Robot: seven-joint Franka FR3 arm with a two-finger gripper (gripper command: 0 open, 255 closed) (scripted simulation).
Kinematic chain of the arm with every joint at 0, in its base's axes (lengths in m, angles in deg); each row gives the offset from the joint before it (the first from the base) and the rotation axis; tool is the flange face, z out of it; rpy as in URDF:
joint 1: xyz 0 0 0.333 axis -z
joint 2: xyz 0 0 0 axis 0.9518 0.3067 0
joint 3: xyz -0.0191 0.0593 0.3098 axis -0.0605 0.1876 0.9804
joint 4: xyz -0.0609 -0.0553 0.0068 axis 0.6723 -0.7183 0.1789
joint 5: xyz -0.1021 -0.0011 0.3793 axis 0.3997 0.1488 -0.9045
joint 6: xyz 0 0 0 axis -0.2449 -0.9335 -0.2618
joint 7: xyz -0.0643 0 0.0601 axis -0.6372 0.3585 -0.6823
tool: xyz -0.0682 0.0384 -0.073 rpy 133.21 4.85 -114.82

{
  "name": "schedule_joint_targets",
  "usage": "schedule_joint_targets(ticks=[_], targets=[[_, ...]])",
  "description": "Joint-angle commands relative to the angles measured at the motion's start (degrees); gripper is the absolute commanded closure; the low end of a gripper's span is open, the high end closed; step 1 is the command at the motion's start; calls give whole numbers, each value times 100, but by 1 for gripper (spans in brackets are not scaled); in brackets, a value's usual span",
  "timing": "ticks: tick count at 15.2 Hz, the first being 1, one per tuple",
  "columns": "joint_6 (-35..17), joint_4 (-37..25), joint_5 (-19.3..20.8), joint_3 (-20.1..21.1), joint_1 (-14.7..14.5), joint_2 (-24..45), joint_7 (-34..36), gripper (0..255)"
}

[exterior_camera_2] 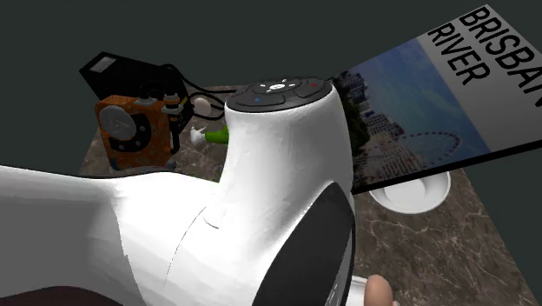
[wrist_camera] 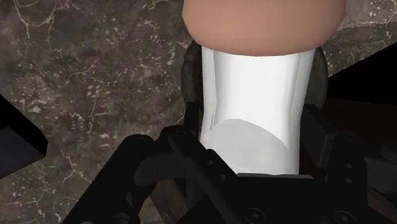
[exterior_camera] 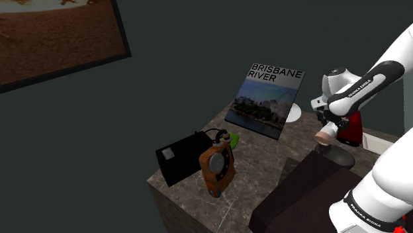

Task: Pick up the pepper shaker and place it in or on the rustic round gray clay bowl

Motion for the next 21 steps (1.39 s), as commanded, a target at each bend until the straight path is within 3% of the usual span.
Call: schedule_joint_targets(ticks=[1, 4, 17, 21], targets=[[-68, 190, 397, -193, 239, -221, -78, 255], [-149, 446, 976, -476, 635, -537, -209, 255], [-1876, 249, 1273, -548, 662, 1403, 610, 255], [-1875, 249, 1273, -548, 662, 1403, 610, 255]])
